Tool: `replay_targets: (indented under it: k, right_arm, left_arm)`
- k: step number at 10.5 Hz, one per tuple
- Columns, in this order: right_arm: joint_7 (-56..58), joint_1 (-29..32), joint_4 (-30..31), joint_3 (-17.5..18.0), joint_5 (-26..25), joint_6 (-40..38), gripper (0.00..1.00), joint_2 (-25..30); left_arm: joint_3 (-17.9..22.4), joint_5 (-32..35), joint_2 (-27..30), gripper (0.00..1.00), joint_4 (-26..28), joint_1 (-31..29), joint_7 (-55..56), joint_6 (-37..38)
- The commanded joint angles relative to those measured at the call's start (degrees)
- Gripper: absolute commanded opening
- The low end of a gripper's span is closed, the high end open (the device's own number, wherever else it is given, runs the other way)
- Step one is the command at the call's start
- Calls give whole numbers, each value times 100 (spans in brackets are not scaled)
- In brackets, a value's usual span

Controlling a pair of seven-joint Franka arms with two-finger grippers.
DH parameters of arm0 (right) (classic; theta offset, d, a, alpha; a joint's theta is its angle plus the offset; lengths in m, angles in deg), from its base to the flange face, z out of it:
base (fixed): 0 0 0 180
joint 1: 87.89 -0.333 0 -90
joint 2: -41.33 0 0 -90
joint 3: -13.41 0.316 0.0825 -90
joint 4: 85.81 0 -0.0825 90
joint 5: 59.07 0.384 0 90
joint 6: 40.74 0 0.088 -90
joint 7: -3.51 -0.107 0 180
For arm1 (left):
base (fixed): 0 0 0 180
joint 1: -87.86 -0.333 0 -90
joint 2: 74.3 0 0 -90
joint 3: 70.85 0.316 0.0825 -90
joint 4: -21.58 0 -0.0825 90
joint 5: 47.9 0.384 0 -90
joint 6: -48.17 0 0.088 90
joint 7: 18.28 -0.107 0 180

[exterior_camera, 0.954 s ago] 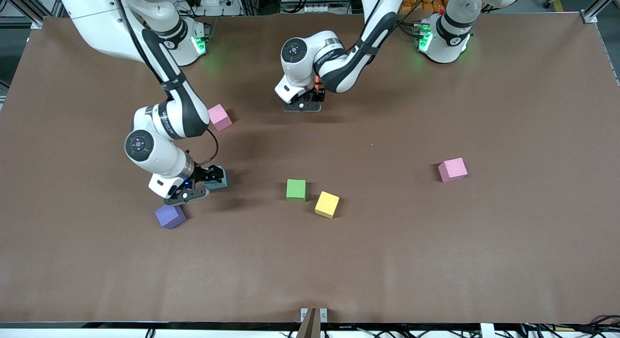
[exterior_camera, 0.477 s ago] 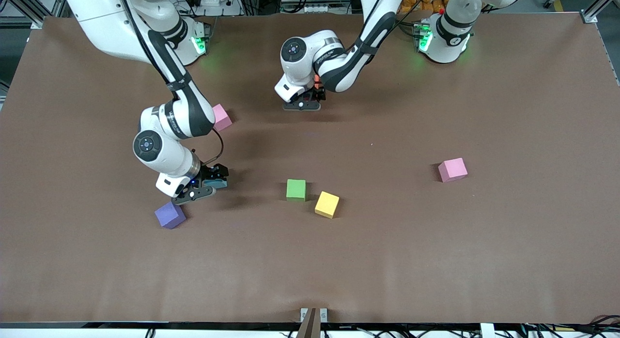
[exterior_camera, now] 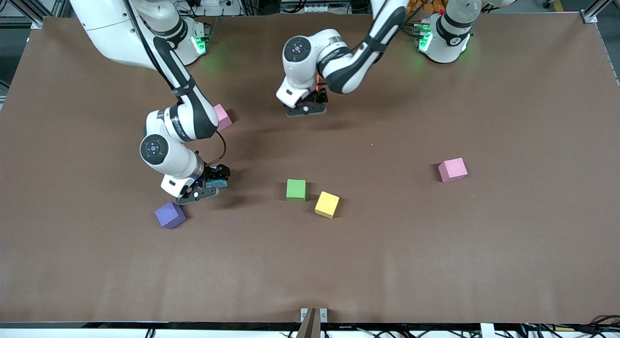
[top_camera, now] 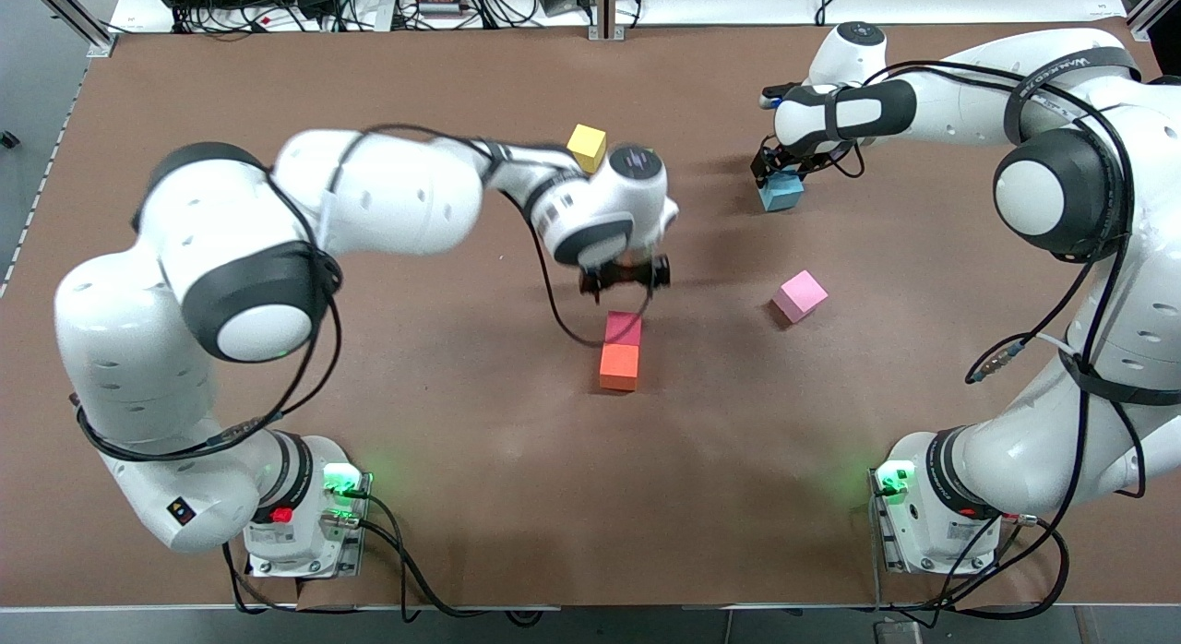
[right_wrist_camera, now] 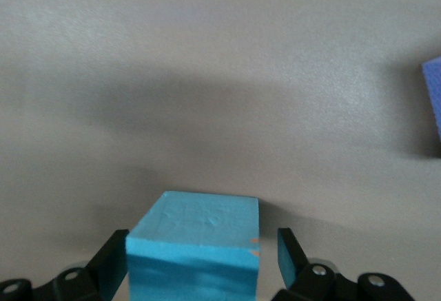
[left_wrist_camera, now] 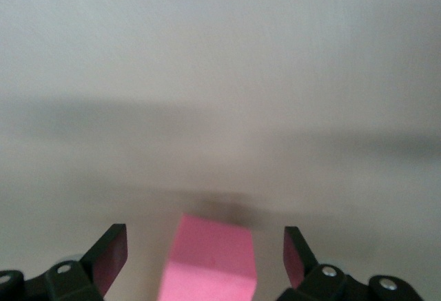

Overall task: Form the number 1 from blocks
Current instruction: 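Grasp the yellow cube with the left gripper while the right gripper carries the cyan cube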

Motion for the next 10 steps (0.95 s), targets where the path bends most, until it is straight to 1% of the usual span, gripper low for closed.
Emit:
replay_targets:
  k: [1,2,3,4,5,6,7,8,10]
  right_arm:
    - [-69,-78,45,-119,100,-12,58,65]
    - [-156,-78,44,-128,100,-21,52,74]
    - [-418,-104,27,-128,100,-29,50,91]
    - [-673,-208,-8,-128,100,-29,51,144]
    - [-885,-392,0,-162,100,-29,51,275]
    - [-1217,-768,9,-345,100,-160,52,398]
    - [-1734,-1181,-8,-487,100,-353,52,512]
    - [-2174,-1585,9,-601,92,-381,52,644]
    - [-2913,-2228,44,-628,92,-346,53,837]
  left_arm:
    - [-37,-8,263,100,-153,-692,489,262]
    - [-11,-17,114,100,-398,-947,762,262]
    - [42,-17,-183,100,-827,-1150,1148,349]
    - [103,-8,-551,100,-1292,-1213,1439,602]
    - [278,-51,-920,100,-1819,-1231,1537,796]
    - [341,-52,-1237,100,-2276,-1222,1947,955]
    - [402,-52,-1406,100,-2533,-1231,2195,974]
    - [568,-69,-1468,100,-2658,-1196,2337,974]
    - [683,-61,-1749,100,-3061,-1187,2679,957]
